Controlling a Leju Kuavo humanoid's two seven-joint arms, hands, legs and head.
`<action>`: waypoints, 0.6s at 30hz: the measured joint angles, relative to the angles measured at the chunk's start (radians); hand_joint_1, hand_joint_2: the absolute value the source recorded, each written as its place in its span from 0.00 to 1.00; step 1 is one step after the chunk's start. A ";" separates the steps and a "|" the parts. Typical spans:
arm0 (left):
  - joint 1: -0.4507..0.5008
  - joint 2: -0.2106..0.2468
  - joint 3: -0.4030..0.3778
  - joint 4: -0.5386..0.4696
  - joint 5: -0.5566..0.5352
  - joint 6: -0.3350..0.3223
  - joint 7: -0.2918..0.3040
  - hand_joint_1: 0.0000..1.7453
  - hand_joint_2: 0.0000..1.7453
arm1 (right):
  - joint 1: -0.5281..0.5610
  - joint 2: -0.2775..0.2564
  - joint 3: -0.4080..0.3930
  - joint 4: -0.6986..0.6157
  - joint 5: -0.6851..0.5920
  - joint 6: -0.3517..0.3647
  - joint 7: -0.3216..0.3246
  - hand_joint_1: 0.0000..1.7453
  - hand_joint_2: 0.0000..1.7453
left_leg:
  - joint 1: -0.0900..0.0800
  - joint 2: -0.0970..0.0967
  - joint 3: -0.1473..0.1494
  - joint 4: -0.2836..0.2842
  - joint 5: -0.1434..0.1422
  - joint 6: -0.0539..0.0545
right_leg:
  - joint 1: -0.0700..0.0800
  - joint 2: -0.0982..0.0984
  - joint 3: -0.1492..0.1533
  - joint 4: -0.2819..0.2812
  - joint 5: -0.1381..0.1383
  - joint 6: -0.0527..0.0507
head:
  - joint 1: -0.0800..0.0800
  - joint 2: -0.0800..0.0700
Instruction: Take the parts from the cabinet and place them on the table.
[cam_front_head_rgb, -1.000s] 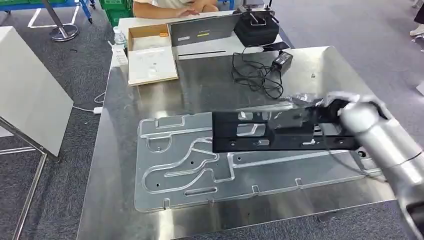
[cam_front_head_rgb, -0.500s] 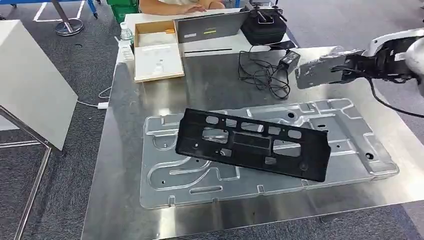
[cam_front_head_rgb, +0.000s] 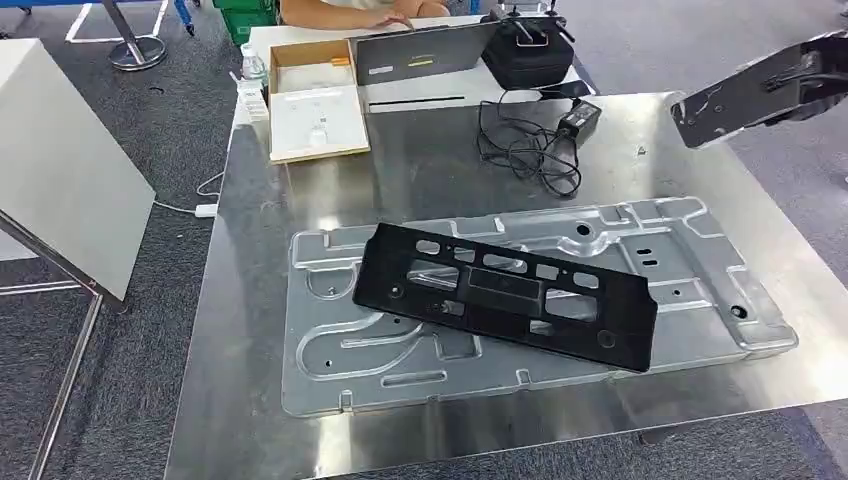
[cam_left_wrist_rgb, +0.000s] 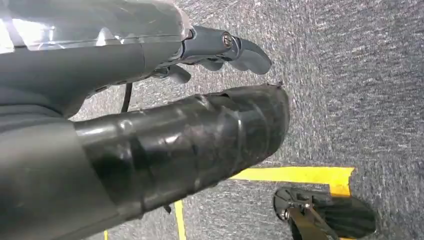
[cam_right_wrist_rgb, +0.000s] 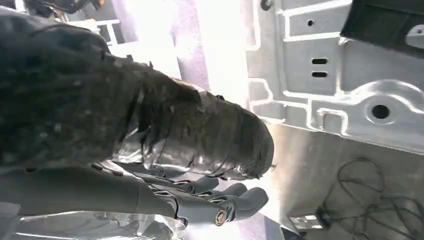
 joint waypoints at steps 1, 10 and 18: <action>0.000 0.000 0.001 0.000 0.003 0.002 0.000 0.00 0.00 | -0.001 0.000 0.004 0.000 0.036 -0.038 -0.027 0.00 0.00 | 0.000 0.000 0.000 0.000 0.000 0.000 | 0.000 0.000 0.000 0.000 0.000 0.000 | 0.000 0.000; 0.002 -0.002 0.017 0.000 0.002 0.019 -0.018 0.00 0.00 | 0.405 0.042 -0.262 -0.206 0.505 -1.047 -0.257 0.00 0.00 | 0.005 0.002 0.008 0.000 0.000 0.000 | 0.005 0.003 0.009 -0.002 0.000 0.001 | 0.000 0.000; 0.004 0.003 0.025 0.000 -0.006 0.008 -0.010 0.00 0.00 | 0.778 0.305 -0.632 -0.576 0.889 -0.937 -0.214 0.00 0.00 | 0.009 -0.004 0.007 -0.013 0.016 0.013 | 0.005 -0.003 0.011 -0.011 0.008 0.012 | 0.000 0.000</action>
